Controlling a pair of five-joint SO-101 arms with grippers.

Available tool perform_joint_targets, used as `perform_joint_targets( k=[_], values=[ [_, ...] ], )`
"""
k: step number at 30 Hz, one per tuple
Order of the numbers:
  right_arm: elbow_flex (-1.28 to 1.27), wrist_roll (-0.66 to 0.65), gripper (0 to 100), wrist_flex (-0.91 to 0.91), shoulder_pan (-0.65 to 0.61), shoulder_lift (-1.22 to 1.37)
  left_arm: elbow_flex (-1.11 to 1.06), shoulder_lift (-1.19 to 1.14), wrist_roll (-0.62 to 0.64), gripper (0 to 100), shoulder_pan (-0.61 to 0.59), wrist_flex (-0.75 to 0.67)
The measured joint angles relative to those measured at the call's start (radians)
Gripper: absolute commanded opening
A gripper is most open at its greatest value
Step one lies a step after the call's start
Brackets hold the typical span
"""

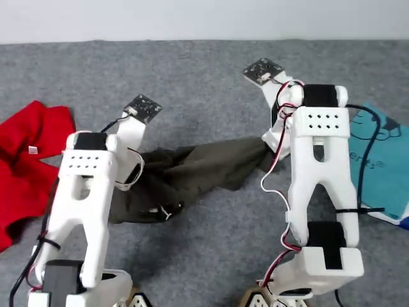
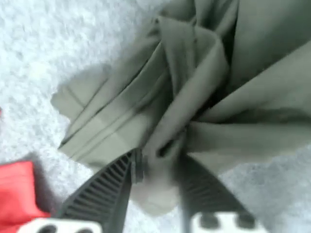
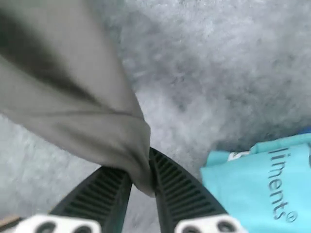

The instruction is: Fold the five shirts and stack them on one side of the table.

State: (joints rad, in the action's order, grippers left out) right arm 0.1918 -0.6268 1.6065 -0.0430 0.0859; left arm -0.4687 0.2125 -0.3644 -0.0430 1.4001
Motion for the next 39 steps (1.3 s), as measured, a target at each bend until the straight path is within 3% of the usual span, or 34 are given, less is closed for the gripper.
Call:
perform_joint_targets(
  k=[6, 14, 19, 29, 39],
  values=[
    [0.000, 0.060, 1.0, -0.141, 0.012, 0.133, 0.086, 0.000, -0.005, 24, -0.089, 0.057],
    [0.000, 0.124, 1.0, -0.169, 0.014, 0.187, 0.163, 0.048, -0.198, 17, -0.086, 0.299],
    [0.000, 0.126, 1.0, -0.169, 0.014, 0.187, 0.124, 0.094, -0.292, 17, -0.087, 0.324],
    [0.000, 0.126, 1.0, -0.166, 0.009, 0.187, -0.146, 0.120, -0.361, 17, -0.032, 0.313],
    [0.000, 0.126, 1.0, -0.121, 0.008, 0.187, -0.318, 0.120, -0.336, 24, -0.058, 0.029]
  ],
)
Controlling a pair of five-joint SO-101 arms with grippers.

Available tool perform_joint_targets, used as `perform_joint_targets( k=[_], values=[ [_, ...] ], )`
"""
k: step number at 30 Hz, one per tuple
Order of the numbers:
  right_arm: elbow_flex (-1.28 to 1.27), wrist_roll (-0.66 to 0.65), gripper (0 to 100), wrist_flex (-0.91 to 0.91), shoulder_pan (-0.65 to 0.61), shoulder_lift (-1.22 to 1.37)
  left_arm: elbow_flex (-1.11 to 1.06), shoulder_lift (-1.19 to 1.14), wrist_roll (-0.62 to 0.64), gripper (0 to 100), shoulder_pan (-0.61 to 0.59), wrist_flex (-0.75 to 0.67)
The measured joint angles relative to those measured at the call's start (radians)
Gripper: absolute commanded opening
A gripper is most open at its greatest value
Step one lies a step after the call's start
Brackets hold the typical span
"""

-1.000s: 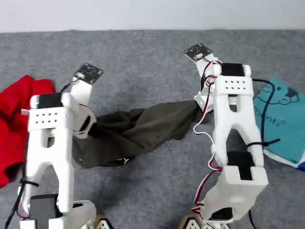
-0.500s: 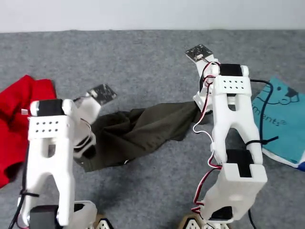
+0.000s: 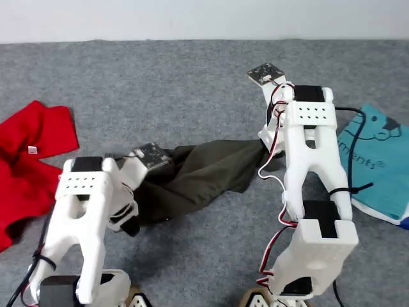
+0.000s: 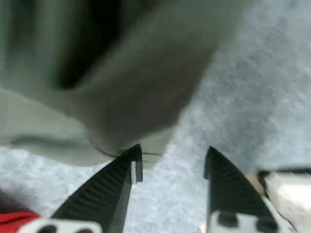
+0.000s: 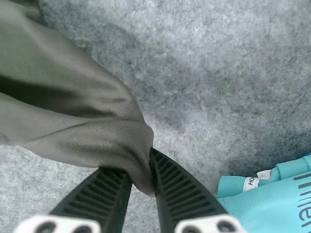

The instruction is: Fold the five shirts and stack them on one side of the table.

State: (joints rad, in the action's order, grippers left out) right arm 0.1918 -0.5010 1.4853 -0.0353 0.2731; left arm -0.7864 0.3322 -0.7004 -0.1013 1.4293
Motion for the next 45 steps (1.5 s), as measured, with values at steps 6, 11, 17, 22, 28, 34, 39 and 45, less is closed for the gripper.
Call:
perform_joint_targets(
  k=[6, 11, 17, 22, 28, 34, 39, 45],
  values=[
    [0.000, 0.000, 1.0, 0.002, 0.000, 0.000, -0.009, 0.000, 0.011, 24, -0.048, -0.075],
    [0.000, 0.000, 1.0, 0.002, 0.000, 0.000, -0.021, -0.054, 0.011, 24, -0.051, -0.103],
    [0.000, 0.000, 1.0, 0.002, 0.000, 0.000, -0.020, -0.233, 0.015, 18, -0.097, -0.195],
    [0.000, 0.000, 1.0, 0.002, 0.000, 0.000, -0.003, -0.267, 0.015, 8, -0.100, -0.215],
    [0.000, 0.000, 1.0, 0.002, 0.000, 0.000, -0.005, -0.242, 0.015, 2, -0.098, -0.201],
    [0.000, 0.000, 1.0, 0.002, 0.000, 0.000, -0.005, -0.106, 0.015, 2, -0.072, -0.107],
    [0.000, 0.000, 1.0, 0.002, 0.000, 0.000, -0.005, -0.003, 0.015, 12, -0.035, -0.029],
    [0.000, 0.000, 1.0, 0.002, 0.000, 0.000, -0.005, -0.002, 0.015, 16, -0.028, -0.020]
  ],
)
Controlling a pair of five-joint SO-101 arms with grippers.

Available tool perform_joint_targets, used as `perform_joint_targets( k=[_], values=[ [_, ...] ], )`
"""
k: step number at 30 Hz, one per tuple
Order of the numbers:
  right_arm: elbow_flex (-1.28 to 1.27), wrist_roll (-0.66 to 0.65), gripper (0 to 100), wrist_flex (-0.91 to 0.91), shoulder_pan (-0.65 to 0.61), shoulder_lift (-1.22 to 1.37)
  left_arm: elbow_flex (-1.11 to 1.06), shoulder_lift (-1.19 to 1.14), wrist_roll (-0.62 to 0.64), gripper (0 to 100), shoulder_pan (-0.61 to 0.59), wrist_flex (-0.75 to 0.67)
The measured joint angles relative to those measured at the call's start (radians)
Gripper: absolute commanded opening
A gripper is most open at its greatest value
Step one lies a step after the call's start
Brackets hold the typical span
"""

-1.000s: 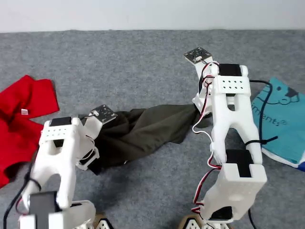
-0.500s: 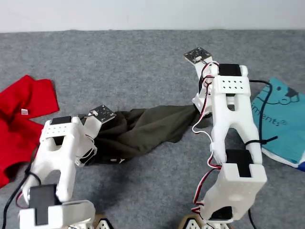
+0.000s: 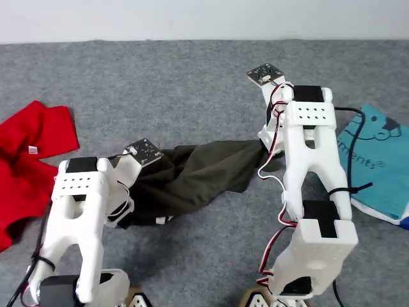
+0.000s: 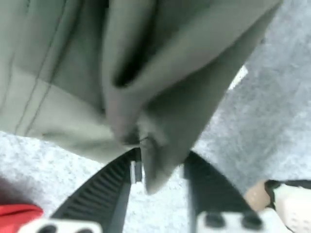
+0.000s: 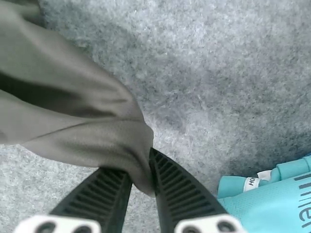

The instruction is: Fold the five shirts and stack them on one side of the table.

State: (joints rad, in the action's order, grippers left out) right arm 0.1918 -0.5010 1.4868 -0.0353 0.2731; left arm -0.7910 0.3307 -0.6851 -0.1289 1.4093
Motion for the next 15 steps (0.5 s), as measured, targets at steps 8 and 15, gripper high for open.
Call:
perform_joint_targets(
  k=[8, 15],
  values=[
    [0.000, 0.000, 1.0, 0.000, 0.000, 0.000, 0.000, -0.106, 0.000, 12, 0.000, -0.075],
    [0.000, 0.000, 1.0, 0.000, 0.000, 0.000, 0.005, -0.157, 0.002, 1, -0.005, -0.101]
  ],
)
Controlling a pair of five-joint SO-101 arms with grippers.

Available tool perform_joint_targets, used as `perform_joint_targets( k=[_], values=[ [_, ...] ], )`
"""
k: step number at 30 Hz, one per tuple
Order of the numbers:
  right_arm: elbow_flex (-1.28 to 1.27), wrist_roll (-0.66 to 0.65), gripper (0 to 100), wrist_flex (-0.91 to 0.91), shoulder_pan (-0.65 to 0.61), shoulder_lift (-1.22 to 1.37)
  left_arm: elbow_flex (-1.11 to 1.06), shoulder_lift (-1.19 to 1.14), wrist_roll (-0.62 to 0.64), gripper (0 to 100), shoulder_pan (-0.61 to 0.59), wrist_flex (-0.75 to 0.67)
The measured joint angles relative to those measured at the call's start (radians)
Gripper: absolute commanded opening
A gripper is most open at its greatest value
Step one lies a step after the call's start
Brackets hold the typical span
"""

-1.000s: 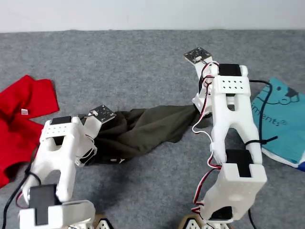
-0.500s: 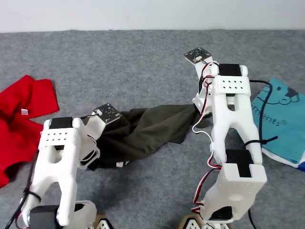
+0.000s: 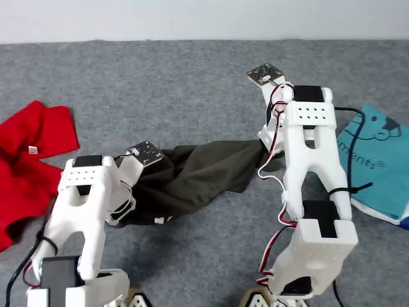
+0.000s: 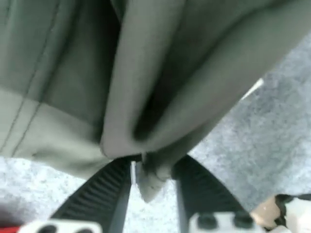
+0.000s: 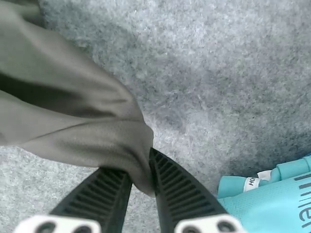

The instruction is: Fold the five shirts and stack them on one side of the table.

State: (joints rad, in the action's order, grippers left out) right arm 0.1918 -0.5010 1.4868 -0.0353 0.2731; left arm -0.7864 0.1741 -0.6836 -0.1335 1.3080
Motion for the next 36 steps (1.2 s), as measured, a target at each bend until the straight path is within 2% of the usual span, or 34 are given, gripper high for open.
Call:
perform_joint_targets(
  k=[3, 13, 17, 24, 30, 36],
  values=[
    [0.000, 0.000, 1.0, 0.000, 0.000, 0.000, 0.068, -0.002, 0.000, 1, 0.003, 0.037],
    [0.000, 0.000, 1.0, 0.020, 0.000, -0.025, 0.408, -0.002, 0.000, 1, 0.003, 0.331],
    [0.000, -0.014, 1.0, 0.021, -0.002, -0.091, 0.488, -0.002, 0.000, 2, 0.003, 0.405],
    [0.000, -0.035, 1.0, 0.026, -0.002, -0.104, 0.404, -0.015, -0.003, 2, 0.055, 0.413],
    [0.000, -0.035, 1.0, 0.026, -0.002, -0.104, 0.259, -0.015, -0.011, 11, 0.081, 0.290],
    [0.000, -0.035, 1.0, 0.026, -0.002, -0.104, 0.245, -0.015, -0.011, 12, 0.080, 0.249]
  ],
)
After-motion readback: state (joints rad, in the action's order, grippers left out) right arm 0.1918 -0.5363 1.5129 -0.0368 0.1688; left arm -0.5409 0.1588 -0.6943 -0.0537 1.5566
